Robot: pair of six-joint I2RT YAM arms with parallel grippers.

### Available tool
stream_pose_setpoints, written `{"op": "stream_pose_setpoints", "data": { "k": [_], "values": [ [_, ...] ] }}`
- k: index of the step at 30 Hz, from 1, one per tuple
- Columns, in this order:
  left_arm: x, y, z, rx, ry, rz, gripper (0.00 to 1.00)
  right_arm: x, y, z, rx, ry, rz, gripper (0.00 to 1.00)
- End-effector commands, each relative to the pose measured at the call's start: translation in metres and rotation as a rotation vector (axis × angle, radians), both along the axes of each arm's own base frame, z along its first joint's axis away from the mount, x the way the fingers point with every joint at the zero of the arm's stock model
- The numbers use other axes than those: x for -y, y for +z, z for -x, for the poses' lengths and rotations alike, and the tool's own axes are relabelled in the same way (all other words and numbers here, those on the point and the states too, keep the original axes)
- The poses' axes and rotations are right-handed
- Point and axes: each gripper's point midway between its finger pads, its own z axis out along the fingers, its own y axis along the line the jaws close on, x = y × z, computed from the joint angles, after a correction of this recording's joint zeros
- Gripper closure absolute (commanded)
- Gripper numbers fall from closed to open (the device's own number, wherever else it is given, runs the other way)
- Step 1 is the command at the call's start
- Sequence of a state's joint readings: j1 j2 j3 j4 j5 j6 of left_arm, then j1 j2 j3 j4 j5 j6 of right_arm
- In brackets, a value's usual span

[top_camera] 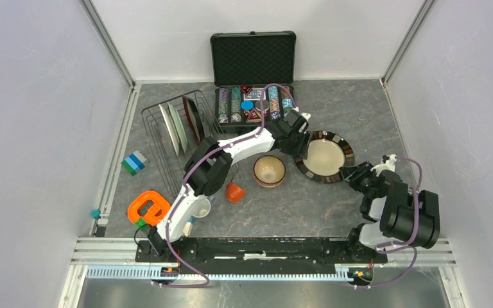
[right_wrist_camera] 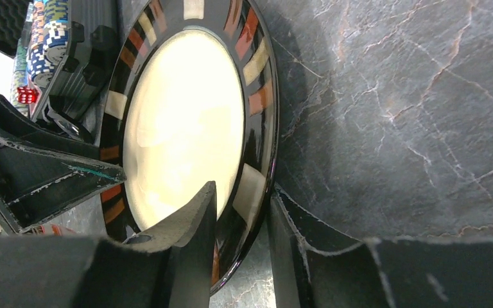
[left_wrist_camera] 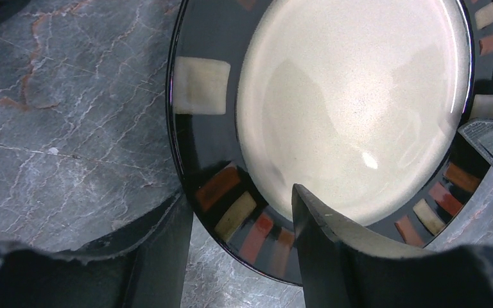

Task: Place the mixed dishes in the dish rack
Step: Pick up the plate at the center of the board.

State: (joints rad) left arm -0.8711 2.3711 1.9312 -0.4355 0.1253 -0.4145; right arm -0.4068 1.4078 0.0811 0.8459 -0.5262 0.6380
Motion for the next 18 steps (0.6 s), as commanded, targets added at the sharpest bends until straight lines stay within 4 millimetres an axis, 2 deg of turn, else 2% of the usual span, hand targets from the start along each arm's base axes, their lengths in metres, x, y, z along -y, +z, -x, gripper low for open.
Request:
{"op": "stream_pose_setpoints", "data": {
  "k": [1,3,4,6,13,18],
  "values": [
    [0.045,0.029,0.035,-0.033,-0.172,0.138,0.46,-0.038,-0.022,0.032,-0.081,0.119,-0.126,0.61],
    [0.046,0.029,0.039,-0.034,-0.191,0.131,0.50,-0.039,-0.015,0.027,-0.043,0.122,-0.144,0.62],
    [0.046,0.028,0.040,-0.034,-0.196,0.129,0.53,-0.044,-0.017,0.034,-0.051,0.125,-0.168,0.63],
    [0.048,0.030,0.043,-0.035,-0.215,0.134,0.55,-0.047,-0.008,0.032,-0.007,0.137,-0.183,0.64],
    [0.063,0.046,0.059,-0.012,-0.310,0.161,0.56,-0.054,0.015,0.028,0.087,0.163,-0.219,0.65],
    [0.055,0.039,0.052,0.014,-0.251,0.101,0.56,-0.049,0.015,0.027,0.087,0.128,-0.209,0.71]
  ]
}}
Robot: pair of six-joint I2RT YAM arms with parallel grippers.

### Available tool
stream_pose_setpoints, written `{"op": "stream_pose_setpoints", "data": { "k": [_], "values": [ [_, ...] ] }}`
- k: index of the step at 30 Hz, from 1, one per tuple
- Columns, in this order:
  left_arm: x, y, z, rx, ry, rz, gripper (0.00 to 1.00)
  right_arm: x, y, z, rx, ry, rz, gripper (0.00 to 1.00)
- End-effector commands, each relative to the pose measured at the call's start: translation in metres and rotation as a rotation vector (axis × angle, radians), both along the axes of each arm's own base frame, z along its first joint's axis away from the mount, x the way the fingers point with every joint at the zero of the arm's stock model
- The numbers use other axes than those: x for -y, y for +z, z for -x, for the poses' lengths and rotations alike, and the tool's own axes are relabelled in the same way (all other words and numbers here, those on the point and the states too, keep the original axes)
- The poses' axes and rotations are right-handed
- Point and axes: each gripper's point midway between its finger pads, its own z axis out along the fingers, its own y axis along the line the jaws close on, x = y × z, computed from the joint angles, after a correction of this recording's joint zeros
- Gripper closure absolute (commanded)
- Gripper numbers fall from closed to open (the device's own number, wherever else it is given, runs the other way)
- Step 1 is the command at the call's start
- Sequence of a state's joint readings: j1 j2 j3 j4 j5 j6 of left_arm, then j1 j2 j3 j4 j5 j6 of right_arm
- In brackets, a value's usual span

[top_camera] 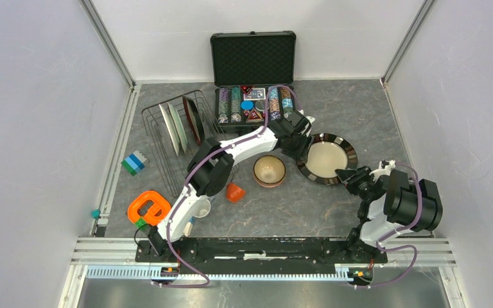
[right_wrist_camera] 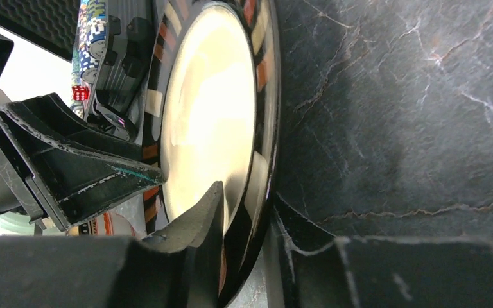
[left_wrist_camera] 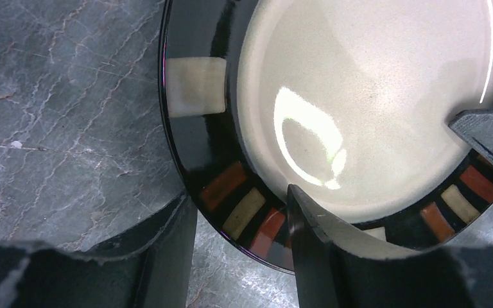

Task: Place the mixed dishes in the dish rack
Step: Pick up the plate at the center of the board.

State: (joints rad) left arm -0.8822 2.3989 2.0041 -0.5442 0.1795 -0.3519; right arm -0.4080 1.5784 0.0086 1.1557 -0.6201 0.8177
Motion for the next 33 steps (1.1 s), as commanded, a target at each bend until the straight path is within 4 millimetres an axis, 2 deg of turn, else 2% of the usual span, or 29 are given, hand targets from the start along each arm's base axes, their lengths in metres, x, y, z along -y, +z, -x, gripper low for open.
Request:
{"op": "stream_pose_setpoints", "data": {
  "k": [1,2,6,8,13,16,21,26,33],
  "values": [
    [0.073,0.039,0.076,0.038,-0.230,0.140,0.56,-0.026,0.009,0.020,0.040,0.095,-0.032,0.73],
    [0.052,0.039,0.037,0.042,-0.159,0.135,0.56,-0.024,0.008,0.020,0.033,0.085,-0.032,0.79],
    [0.049,0.044,0.037,0.049,-0.158,0.135,0.54,-0.021,0.013,0.017,0.045,0.066,-0.030,0.96],
    [0.048,0.051,0.033,0.076,-0.144,0.135,0.47,-0.019,0.017,0.013,0.054,0.063,-0.019,1.00],
    [0.041,0.095,0.021,0.177,-0.103,0.192,0.26,-0.006,0.016,0.009,0.028,0.027,0.060,1.00],
    [0.036,0.123,0.015,0.224,-0.076,0.238,0.15,0.009,0.027,-0.001,0.039,-0.013,0.146,1.00],
    [0.029,0.166,0.014,0.283,-0.056,0.326,0.07,0.028,0.047,-0.010,0.059,-0.080,0.233,1.00],
    [0.021,0.203,0.014,0.331,-0.032,0.406,0.00,0.031,0.069,-0.020,0.093,-0.088,0.220,1.00],
    [-0.002,0.233,0.012,0.335,0.033,0.506,0.00,0.030,0.094,-0.028,0.122,-0.081,0.192,1.00]
  ]
}}
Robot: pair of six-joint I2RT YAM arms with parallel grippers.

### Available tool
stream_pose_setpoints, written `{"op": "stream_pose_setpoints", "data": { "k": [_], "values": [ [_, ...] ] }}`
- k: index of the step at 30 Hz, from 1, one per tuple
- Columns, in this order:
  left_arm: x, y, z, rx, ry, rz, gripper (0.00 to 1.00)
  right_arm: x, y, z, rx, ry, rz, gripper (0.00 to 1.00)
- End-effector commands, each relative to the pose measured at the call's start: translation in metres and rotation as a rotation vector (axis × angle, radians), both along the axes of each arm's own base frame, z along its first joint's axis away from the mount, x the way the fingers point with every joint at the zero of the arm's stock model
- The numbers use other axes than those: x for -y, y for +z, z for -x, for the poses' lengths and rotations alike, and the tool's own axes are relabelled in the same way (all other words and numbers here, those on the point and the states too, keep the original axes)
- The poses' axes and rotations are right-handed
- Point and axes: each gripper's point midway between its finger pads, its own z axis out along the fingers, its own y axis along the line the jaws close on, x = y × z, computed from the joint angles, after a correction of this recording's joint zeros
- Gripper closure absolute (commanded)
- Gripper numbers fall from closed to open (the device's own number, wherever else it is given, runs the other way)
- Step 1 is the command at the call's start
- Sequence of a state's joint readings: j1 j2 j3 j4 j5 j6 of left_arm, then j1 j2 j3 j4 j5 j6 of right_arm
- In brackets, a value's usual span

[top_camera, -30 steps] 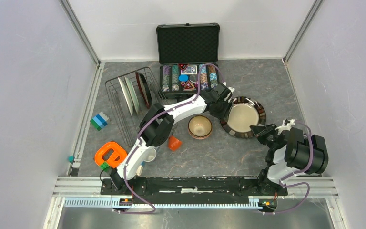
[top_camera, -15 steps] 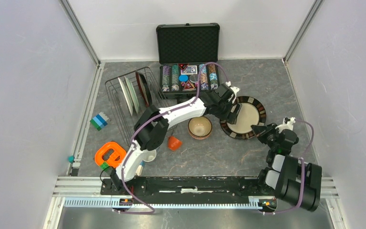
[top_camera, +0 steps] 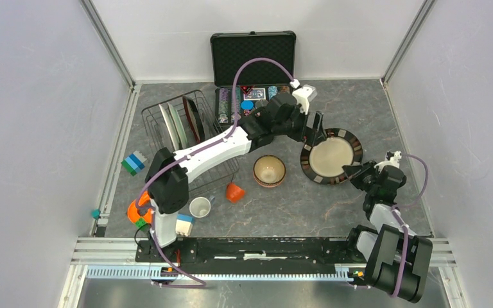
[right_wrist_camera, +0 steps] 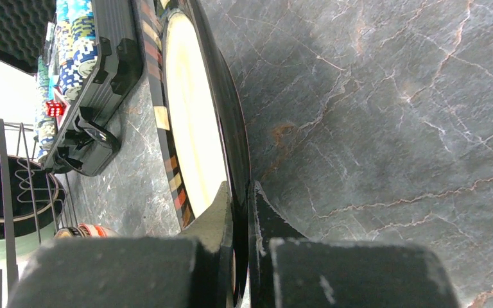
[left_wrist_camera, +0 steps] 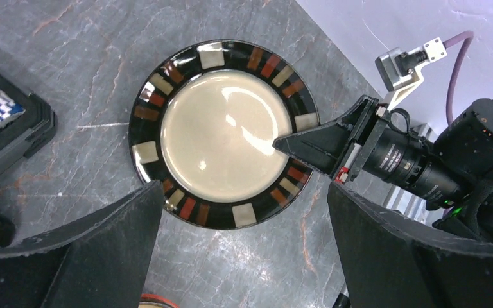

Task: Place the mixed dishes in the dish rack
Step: Pick up the plate at the center of the board.

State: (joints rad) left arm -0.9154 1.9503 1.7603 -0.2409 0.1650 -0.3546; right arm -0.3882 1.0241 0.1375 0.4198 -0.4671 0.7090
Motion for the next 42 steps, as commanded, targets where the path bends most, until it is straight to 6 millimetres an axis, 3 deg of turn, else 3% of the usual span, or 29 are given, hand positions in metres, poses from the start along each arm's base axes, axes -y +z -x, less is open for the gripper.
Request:
{"op": "stream_pose_setpoints", "data": {
  "k": [1,6,15,22,25,32,38,40,42],
  "values": [
    [-0.014,0.034,-0.004,0.010,0.045,0.136,0.00,0.009,0.063,-0.027,0.173,0.015,0.059,1.00],
    [-0.034,0.028,-0.014,-0.040,0.100,0.155,0.00,0.007,0.088,-0.033,0.199,0.048,0.064,1.00],
    [-0.057,0.069,-0.012,0.030,0.139,0.195,0.00,0.022,0.149,-0.041,0.264,0.032,0.209,1.00],
    [-0.090,0.083,-0.031,-0.021,0.309,0.221,0.00,0.032,0.183,-0.046,0.319,0.000,0.280,1.00],
    [-0.103,0.094,-0.031,0.028,0.324,0.215,0.00,0.035,0.206,-0.051,0.373,-0.013,0.300,1.00],
    [-0.128,0.123,-0.019,0.133,0.277,0.310,0.00,0.038,0.289,-0.061,0.561,-0.020,0.393,1.00],
    [-0.166,0.141,-0.024,0.123,0.352,0.409,0.00,0.033,0.353,-0.054,0.763,-0.046,0.481,1.00],
    [-0.176,0.148,-0.024,0.121,0.384,0.436,0.00,0.025,0.362,-0.055,0.792,-0.022,0.498,1.00],
    [-0.182,0.153,-0.021,0.122,0.395,0.455,0.00,0.004,0.355,-0.058,0.792,0.053,0.513,1.00]
  ]
}}
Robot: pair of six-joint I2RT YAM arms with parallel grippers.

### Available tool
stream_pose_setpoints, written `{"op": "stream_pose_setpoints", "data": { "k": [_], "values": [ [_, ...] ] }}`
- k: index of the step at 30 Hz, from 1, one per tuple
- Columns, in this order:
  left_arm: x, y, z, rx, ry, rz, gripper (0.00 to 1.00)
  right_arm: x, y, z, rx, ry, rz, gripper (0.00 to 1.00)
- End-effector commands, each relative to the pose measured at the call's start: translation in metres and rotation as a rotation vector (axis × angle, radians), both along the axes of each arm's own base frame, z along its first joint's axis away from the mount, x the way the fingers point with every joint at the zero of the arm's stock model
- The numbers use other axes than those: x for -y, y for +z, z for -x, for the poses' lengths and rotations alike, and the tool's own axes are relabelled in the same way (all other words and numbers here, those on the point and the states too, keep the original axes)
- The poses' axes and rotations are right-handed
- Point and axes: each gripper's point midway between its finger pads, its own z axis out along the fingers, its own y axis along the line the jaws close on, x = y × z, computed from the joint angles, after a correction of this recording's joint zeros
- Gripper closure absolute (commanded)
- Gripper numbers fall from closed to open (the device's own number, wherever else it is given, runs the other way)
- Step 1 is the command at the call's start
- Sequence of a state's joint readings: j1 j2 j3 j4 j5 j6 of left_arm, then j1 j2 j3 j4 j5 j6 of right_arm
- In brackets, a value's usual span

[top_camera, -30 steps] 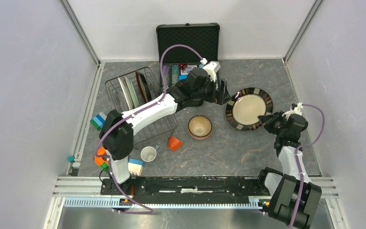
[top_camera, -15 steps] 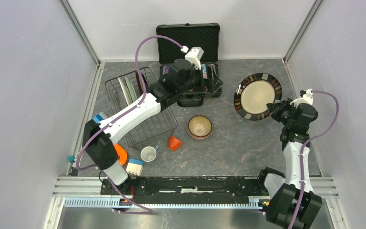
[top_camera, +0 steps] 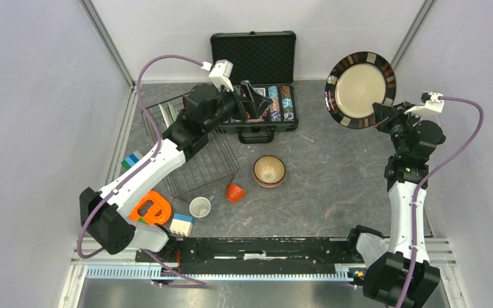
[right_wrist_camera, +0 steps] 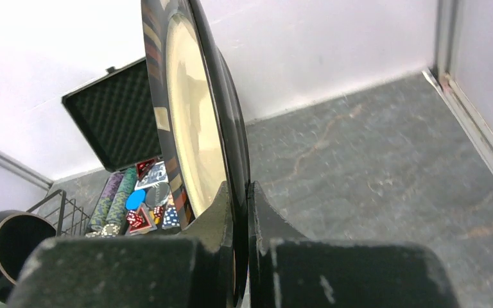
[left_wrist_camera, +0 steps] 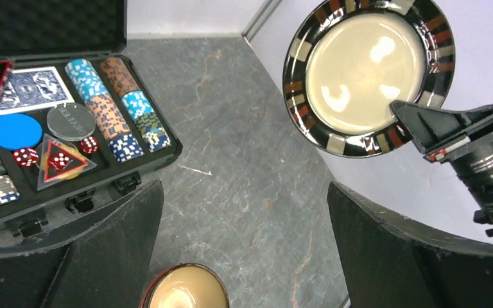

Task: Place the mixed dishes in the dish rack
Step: Pick up the plate at the center of the board.

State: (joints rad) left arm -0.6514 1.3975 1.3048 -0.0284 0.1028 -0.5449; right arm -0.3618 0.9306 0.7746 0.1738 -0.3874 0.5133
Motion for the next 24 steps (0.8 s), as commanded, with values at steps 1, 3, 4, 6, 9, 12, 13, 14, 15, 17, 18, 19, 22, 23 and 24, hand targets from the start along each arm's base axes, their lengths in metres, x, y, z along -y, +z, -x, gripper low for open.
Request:
{"op": "stream_pose_setpoints", "data": {
  "k": [1,3,4,6,9,12,13,14,15,17,18,19,22,23,24],
  "values": [
    [-0.014,0.043,0.011,0.066,0.018,0.135,0.00,-0.045,0.093,0.008,0.301,0.128,0.170,1.00],
    [-0.014,0.044,0.020,0.073,-0.009,0.155,0.00,-0.070,0.077,0.010,0.280,0.176,0.216,1.00],
    [-0.013,0.044,0.025,0.074,-0.030,0.167,0.00,-0.081,0.069,0.012,0.283,0.192,0.257,1.00],
    [-0.010,0.044,0.034,0.069,-0.073,0.195,0.00,-0.088,0.057,0.017,0.276,0.184,0.306,1.00],
    [-0.004,0.045,0.044,0.025,-0.124,0.223,0.00,-0.088,0.055,0.028,0.304,0.173,0.397,1.00],
    [0.001,0.050,0.049,0.007,-0.162,0.239,0.00,-0.086,0.063,0.035,0.369,0.149,0.474,1.00],
    [0.002,0.053,0.048,-0.002,-0.163,0.244,0.00,-0.086,0.065,0.035,0.384,0.142,0.486,1.00],
    [0.004,0.054,0.045,-0.015,-0.158,0.242,0.00,-0.087,0.065,0.034,0.389,0.145,0.491,1.00],
    [0.006,0.053,0.041,-0.033,-0.142,0.236,0.00,-0.089,0.063,0.033,0.398,0.154,0.492,1.00],
    [0.010,0.050,0.031,-0.072,-0.112,0.242,0.00,-0.095,0.057,0.029,0.412,0.162,0.488,1.00],
    [0.014,0.050,0.027,-0.100,-0.109,0.251,0.00,-0.099,0.054,0.028,0.421,0.161,0.493,1.00],
    [0.020,0.048,0.025,-0.126,-0.114,0.257,0.00,-0.101,0.053,0.028,0.437,0.152,0.511,1.00],
    [0.034,0.047,0.022,-0.166,-0.130,0.282,0.00,-0.109,0.050,0.033,0.498,0.111,0.598,1.00],
    [0.038,0.049,0.022,-0.163,-0.143,0.291,0.00,-0.111,0.048,0.035,0.515,0.102,0.636,1.00],
    [0.040,0.054,0.022,-0.149,-0.156,0.305,0.00,-0.114,0.046,0.037,0.528,0.092,0.667,1.00]
  ]
}}
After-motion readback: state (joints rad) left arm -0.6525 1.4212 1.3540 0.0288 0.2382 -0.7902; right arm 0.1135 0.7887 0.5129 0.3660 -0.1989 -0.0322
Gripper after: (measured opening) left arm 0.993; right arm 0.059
